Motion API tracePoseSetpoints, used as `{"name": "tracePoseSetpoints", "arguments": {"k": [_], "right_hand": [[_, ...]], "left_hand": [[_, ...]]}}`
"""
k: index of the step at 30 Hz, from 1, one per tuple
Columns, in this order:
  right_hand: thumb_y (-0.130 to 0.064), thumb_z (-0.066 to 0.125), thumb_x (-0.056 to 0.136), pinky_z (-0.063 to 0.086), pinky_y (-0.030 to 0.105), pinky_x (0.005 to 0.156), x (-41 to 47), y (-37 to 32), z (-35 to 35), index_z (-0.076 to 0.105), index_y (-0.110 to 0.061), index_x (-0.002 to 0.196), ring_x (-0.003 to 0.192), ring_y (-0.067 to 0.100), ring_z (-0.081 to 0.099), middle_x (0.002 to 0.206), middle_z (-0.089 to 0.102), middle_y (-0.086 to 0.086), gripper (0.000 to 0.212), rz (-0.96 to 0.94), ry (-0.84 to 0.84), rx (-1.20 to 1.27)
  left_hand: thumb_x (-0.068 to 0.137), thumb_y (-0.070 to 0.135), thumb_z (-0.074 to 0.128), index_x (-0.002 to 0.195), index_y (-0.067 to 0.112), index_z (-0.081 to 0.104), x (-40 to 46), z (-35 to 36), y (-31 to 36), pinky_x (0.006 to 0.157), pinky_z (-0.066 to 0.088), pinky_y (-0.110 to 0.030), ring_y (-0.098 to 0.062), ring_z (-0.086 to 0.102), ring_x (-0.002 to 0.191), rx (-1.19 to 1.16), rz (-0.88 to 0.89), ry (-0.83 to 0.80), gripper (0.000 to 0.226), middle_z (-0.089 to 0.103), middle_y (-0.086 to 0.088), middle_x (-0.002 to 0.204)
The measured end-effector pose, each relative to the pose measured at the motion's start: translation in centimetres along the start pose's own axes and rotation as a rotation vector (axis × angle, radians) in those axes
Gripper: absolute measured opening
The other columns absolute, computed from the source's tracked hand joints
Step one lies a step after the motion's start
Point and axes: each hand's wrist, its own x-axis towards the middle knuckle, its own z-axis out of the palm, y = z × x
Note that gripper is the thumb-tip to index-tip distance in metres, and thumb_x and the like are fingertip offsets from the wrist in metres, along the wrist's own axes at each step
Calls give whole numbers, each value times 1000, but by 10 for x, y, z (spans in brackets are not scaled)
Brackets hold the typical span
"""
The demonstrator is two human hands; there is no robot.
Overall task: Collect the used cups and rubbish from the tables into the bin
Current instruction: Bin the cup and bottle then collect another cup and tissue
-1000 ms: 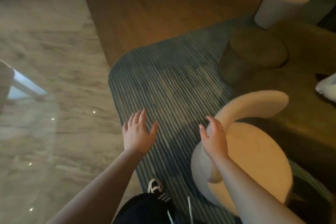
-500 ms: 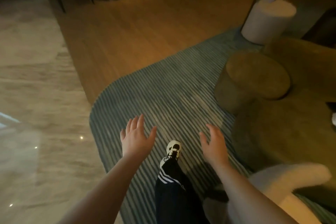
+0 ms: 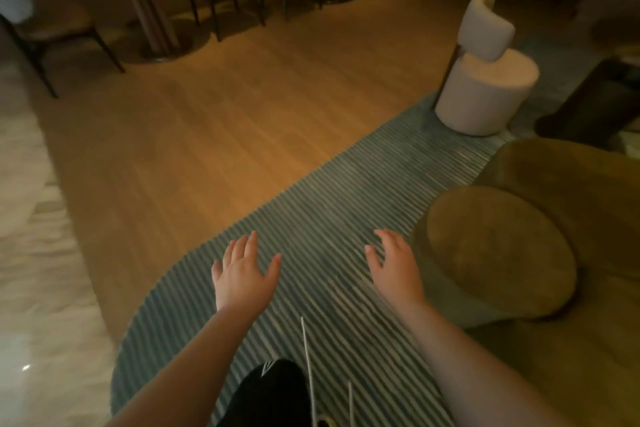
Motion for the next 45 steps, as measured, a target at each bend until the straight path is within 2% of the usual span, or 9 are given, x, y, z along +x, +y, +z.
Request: {"name": "tracePoseSetpoints", "arguments": {"k": [9,15,22,30,35,45], "right_hand": [[-42,41,98,37,42,108,303,-20,7,43,-16,138,134,22,36,146,40,4,47,42,53,-59],[-41,39,99,33,43,110,527,-50,-3,41,-15,140,137,22,33,148,38,5,48,131,43,-73],[-38,42,99,31,41,111,733,-61,-29,42,-14,139,136,23,33,148,39,6,47,180,78,-61],[-39,42,98,33,42,109,1007,-5,-61,44,-11,137,133,24,37,145,42,9,47,162,127,-83],[-37,42,98,33,38,108,1193,31,-110,45,-12,137,129,26,40,140,47,9,46,101,75,-145],[-37,43,97,39,41,104,1481,71,-186,47,-12,135,126,28,44,142,46,9,46,104,62,-161]], "left_hand": [[88,66,25,149,21,22,321,13,73,112,16,-51,-20,17,142,7,117,38,75,28,-2,153],[87,67,26,149,20,21,551,-9,120,112,16,-50,-19,16,143,51,162,23,77,27,-2,154],[88,66,27,149,20,21,753,-23,198,113,15,-50,-18,14,143,38,169,-2,77,25,-3,155],[89,65,27,150,20,17,1006,10,330,114,11,-50,-18,11,144,10,214,2,76,20,-2,156],[89,65,29,150,20,19,1169,26,427,113,14,-50,-18,13,143,31,158,31,76,22,-3,155],[88,66,29,149,20,19,1427,36,567,113,14,-52,-19,14,143,-5,129,25,77,24,-3,155]]}}
